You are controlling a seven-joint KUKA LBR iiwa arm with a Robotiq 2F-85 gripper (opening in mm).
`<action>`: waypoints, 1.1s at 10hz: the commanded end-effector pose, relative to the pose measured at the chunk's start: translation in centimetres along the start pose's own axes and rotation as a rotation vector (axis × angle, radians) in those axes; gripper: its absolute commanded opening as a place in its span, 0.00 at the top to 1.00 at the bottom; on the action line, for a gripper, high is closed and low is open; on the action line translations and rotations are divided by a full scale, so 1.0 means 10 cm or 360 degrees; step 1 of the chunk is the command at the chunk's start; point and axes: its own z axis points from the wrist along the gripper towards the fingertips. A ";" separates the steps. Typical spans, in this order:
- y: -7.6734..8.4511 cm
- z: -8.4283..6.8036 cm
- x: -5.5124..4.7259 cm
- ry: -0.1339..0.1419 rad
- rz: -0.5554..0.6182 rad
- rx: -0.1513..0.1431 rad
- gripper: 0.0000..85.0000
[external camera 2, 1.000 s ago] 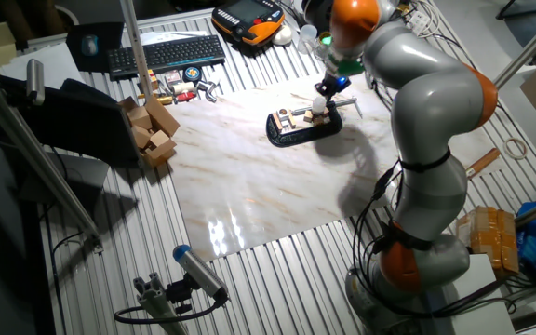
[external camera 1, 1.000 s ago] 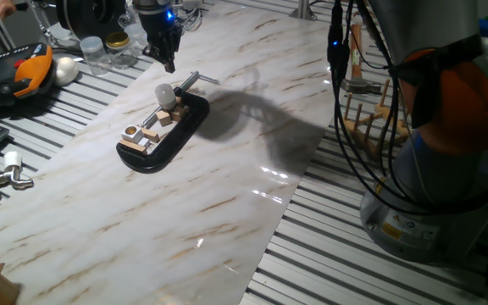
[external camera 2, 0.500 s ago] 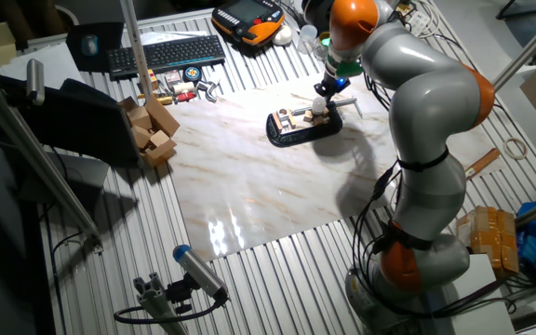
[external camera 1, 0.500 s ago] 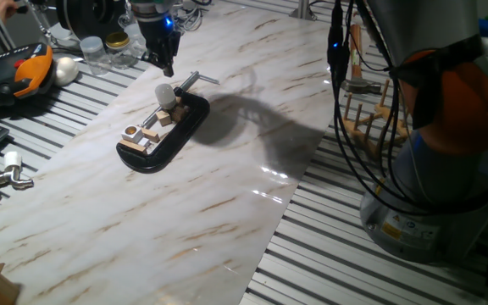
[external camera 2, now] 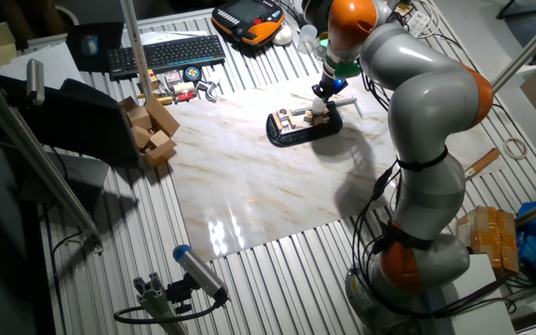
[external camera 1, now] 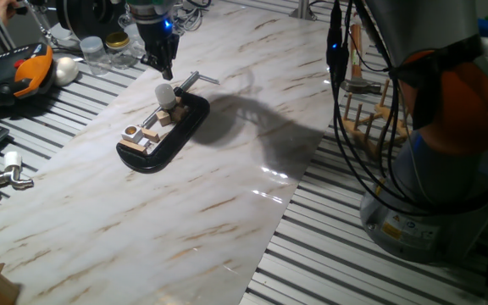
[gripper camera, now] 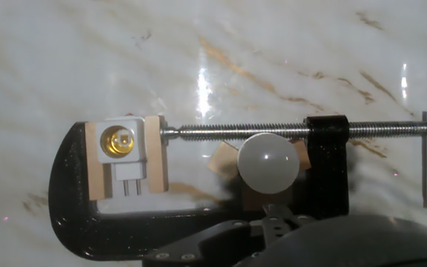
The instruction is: Install the light bulb by rotating it
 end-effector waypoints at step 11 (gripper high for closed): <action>-0.01 -0.02 0.03 0.0086 -0.0012 0.0011 1.00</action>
